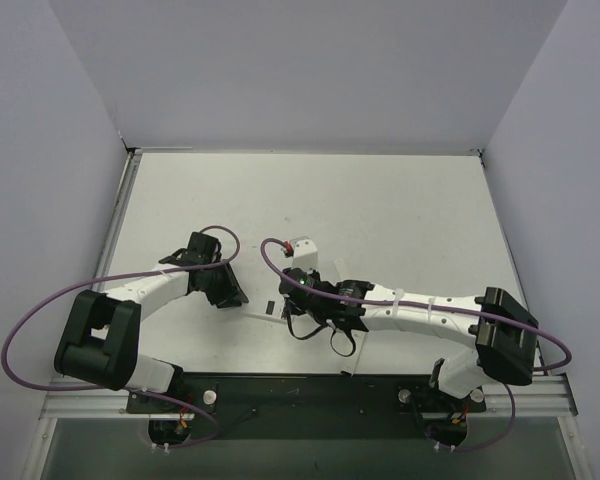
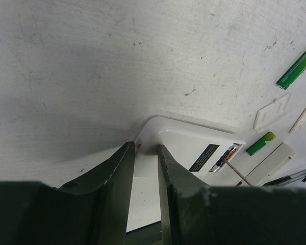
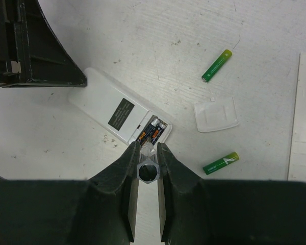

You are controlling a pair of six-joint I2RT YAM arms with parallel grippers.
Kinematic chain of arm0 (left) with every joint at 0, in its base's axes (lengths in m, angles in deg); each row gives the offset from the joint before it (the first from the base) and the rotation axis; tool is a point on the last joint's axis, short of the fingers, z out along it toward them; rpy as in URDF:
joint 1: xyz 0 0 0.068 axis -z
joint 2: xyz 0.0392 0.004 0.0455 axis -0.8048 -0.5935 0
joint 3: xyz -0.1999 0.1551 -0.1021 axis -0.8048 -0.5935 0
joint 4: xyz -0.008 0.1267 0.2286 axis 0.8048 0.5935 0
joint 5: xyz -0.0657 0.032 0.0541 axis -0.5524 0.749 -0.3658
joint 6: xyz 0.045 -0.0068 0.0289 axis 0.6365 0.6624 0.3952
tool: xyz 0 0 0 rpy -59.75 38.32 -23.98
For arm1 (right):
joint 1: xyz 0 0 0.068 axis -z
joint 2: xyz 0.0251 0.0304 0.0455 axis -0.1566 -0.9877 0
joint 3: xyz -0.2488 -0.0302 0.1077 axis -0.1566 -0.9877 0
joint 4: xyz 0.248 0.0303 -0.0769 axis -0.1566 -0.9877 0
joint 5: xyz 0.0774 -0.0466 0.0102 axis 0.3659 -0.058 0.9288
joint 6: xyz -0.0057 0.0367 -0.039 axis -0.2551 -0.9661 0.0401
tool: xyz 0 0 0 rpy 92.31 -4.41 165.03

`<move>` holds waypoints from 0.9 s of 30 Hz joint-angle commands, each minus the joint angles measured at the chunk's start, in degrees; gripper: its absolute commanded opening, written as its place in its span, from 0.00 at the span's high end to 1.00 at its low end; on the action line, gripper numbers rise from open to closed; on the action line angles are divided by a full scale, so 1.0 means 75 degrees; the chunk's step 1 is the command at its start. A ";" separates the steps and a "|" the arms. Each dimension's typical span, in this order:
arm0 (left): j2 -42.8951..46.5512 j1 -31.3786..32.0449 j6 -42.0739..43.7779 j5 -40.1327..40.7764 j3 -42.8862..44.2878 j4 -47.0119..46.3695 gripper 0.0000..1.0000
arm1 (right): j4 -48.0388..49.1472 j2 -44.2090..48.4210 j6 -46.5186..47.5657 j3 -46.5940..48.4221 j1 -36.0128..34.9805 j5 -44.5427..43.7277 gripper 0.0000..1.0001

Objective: Unload the batteries from the remote control

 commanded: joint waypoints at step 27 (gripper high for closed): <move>-0.0525 0.0265 -0.0184 -0.0074 -0.0373 -0.0278 0.66 | 0.3092 0.1778 -0.1852 -0.4148 -0.0049 -0.0468 1.00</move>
